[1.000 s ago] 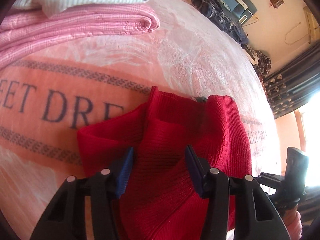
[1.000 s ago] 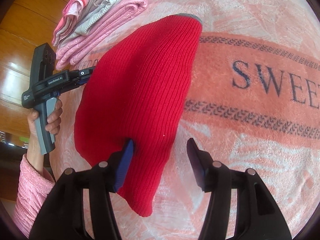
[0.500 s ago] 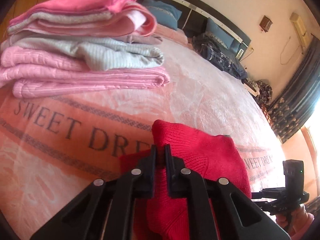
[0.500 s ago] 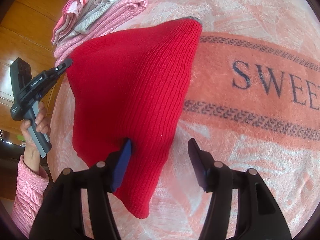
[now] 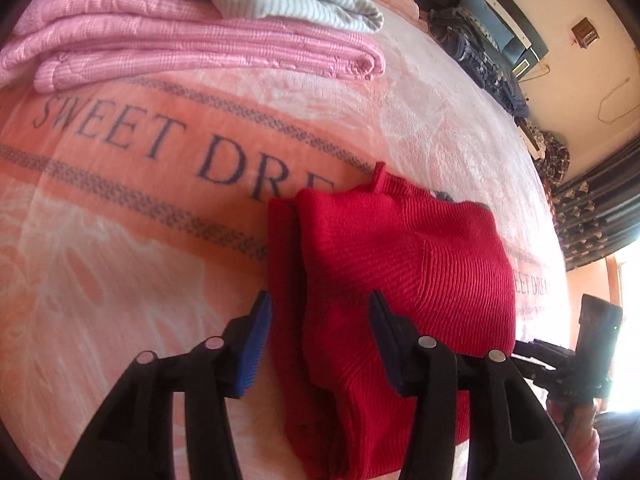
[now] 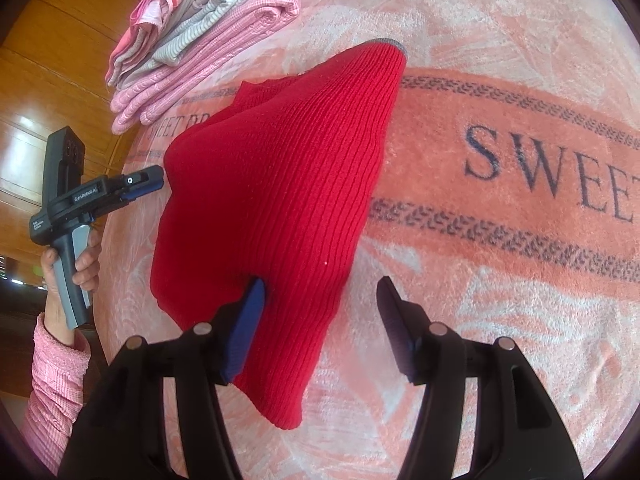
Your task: Fold small clothes
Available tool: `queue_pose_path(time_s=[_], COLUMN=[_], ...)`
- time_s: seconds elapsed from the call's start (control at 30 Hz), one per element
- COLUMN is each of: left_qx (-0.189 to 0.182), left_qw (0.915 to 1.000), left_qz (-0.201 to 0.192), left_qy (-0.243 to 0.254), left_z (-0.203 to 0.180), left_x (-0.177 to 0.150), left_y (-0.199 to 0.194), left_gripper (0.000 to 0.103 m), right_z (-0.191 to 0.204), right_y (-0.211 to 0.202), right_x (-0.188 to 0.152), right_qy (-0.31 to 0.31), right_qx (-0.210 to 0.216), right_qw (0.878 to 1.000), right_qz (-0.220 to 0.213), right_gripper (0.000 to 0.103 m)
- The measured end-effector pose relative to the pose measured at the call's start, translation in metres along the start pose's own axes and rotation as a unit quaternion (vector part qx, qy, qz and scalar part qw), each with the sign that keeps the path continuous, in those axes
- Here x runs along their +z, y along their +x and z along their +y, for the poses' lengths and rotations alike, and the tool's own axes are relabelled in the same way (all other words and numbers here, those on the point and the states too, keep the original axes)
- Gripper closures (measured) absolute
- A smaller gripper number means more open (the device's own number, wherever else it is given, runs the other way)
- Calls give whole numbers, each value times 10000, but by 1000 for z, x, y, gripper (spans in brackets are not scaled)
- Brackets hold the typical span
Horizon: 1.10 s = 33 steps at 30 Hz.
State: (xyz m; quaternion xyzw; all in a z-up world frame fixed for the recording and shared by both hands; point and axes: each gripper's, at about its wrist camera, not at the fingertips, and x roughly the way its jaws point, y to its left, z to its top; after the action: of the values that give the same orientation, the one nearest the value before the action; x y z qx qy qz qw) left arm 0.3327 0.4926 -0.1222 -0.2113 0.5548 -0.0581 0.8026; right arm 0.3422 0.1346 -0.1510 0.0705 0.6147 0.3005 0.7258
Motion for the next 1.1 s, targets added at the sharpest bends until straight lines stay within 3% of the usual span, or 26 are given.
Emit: queue_pose_path(time_s=[0.13,0.27,0.37,0.43,0.57,0.7,0.73,0.77,0.83,0.93,1.03,1.1], left_qx=[-65,-58,-336,-482,-392,-691,-741,-789,-801,-913,-639,-537], left_qw=[9998,9997,9983,9962,9967,9959,9959,9958,9961,9952,9967,9961], left_qz=[179,226,261,300,335,280,237,187,161,326,497,668], left_qy=[-33,-18,-393,-659,-623,-520,-472,-423,-334,-132,100,225], left_z=[-1,-8,0,11,30,22,18,14,5,-11,-25,-33], left_x=[-13,-18,-22,-26,-40,-45,-45,-47,-53,-67,-79,-86], left_y=[18,25,13,3,4,0,-7,-15,-27,-30,-20,-8], left_gripper=[58,93,96,96,96,90,80,60,42,42,42,58], right_z=[5,8,8,7,6,7,7,6,5,3,1,1], right_y=[-3,-3,-2,-3,1,4,2,1,-2,-3,0,0], right_x=[-5,-8,-8,-8,-10,-14,-15,-16,-18,-22,-24,-25], right_qy=[-82,-100,-86,-49,-57,-54,-51,-36,17,17,37,58], right_qx=[8,-30,-98,-49,-70,-85,-76,-43,70,103,28,42], right_qw=[10000,9999,9999,10000,9999,9998,9998,9999,9998,9997,9996,9996], right_qz=[46,60,68,56,89,148,151,159,193,236,275,278], right_gripper=[45,45,45,45,45,45,45,45,45,45,45,45])
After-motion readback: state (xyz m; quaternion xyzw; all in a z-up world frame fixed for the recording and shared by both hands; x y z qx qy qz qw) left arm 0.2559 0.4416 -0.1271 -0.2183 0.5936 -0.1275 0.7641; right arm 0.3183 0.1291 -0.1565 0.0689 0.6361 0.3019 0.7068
